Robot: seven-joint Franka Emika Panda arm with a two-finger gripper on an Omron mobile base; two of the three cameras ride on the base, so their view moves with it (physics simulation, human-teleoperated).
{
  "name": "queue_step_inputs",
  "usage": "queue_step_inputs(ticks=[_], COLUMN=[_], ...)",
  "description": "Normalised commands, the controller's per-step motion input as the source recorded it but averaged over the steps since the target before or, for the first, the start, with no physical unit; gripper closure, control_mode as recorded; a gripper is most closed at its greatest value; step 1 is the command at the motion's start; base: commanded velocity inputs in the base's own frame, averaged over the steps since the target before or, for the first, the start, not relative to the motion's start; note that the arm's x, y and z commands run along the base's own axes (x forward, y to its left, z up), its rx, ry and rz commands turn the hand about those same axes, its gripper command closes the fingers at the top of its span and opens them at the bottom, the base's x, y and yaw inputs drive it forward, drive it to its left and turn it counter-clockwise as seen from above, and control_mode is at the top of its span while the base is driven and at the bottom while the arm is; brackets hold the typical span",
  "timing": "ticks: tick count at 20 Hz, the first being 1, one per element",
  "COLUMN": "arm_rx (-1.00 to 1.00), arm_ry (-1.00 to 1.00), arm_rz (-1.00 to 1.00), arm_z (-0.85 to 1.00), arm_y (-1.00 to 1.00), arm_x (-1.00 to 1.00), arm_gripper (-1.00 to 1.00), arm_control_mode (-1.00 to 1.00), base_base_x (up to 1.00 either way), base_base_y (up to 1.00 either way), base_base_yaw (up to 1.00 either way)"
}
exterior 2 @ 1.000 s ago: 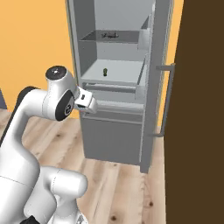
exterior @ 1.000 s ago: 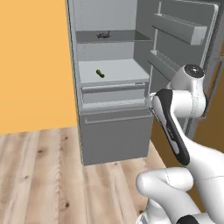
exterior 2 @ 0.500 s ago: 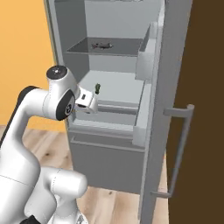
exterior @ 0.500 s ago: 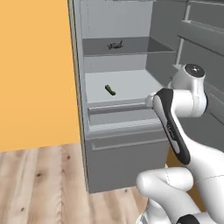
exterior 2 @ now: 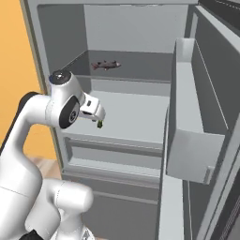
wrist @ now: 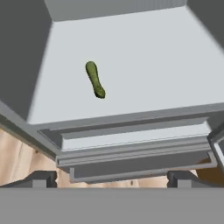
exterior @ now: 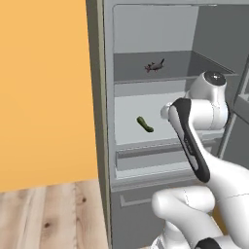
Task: Place one squash and one fish in each tupperware on the nearby counter, to pack two identical lunches.
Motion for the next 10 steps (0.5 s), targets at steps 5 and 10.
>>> queue_step_inputs(ticks=[5,10], arm_rx=[0.0,0.0], arm_ry=[0.0,-0.1], arm_rz=[0.0,-0.02], arm_z=[0.0,-0.07], arm_y=[0.0,0.0], arm_x=[0.0,-0.1], arm_gripper=[-1.0,-1.0], arm_control_mode=[1.0,-1.0], base_base_x=[0.32,0.0], base_base_y=[-0.12,0.0], base_base_yaw=[-0.06,0.0])
